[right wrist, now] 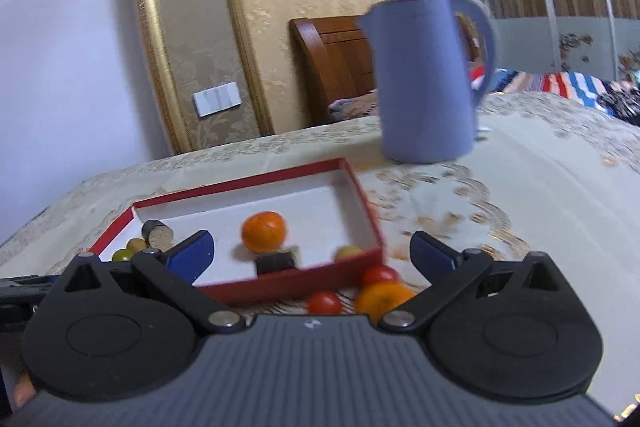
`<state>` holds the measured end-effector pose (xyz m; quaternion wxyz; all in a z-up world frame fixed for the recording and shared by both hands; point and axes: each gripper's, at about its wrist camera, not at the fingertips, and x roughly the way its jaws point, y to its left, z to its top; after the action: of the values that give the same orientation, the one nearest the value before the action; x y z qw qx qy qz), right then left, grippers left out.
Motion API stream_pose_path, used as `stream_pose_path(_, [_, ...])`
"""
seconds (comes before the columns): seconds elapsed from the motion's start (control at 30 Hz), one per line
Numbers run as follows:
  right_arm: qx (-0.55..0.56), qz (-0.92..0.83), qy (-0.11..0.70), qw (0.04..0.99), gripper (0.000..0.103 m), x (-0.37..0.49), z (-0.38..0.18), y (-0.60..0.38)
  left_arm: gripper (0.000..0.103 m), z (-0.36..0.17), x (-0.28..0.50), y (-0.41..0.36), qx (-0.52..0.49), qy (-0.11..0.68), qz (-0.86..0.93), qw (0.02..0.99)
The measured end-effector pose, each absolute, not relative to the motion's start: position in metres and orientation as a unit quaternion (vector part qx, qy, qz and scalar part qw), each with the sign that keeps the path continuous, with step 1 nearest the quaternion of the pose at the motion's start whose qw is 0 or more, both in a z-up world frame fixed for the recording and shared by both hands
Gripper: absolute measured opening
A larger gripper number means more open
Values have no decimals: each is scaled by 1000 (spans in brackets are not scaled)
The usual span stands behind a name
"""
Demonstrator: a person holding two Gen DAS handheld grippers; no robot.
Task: Organize fruits
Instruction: 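Withdraw both tools from the box toward the remaining fruits, then grasp the green lime with left tool while right tool grasps another tangerine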
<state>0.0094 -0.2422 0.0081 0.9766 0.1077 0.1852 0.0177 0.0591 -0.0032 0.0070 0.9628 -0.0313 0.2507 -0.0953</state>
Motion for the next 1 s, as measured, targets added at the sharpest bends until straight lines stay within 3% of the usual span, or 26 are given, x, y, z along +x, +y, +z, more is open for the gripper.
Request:
stream_pose_path(0.23, [103, -12, 234, 967, 103, -11, -7, -272, 71, 13, 41, -4, -59, 222, -101, 968])
stream_pose_path(0.47, [83, -26, 300, 950, 103, -5, -21, -284, 71, 8, 35, -28, 10, 227, -123, 966])
stream_pose_path(0.67, [71, -44, 305, 949, 103, -1, -23, -278, 71, 0, 40, -37, 32, 251, -122, 960])
stream_pose_path(0.77, [71, -45, 314, 946, 103, 7, -22, -277, 80, -2, 41, -42, 44, 249, -117, 960])
stream_pose_path(1.0, [50, -38, 321, 945, 103, 22, -21, -267, 82, -6, 43, -46, 49, 264, -135, 954])
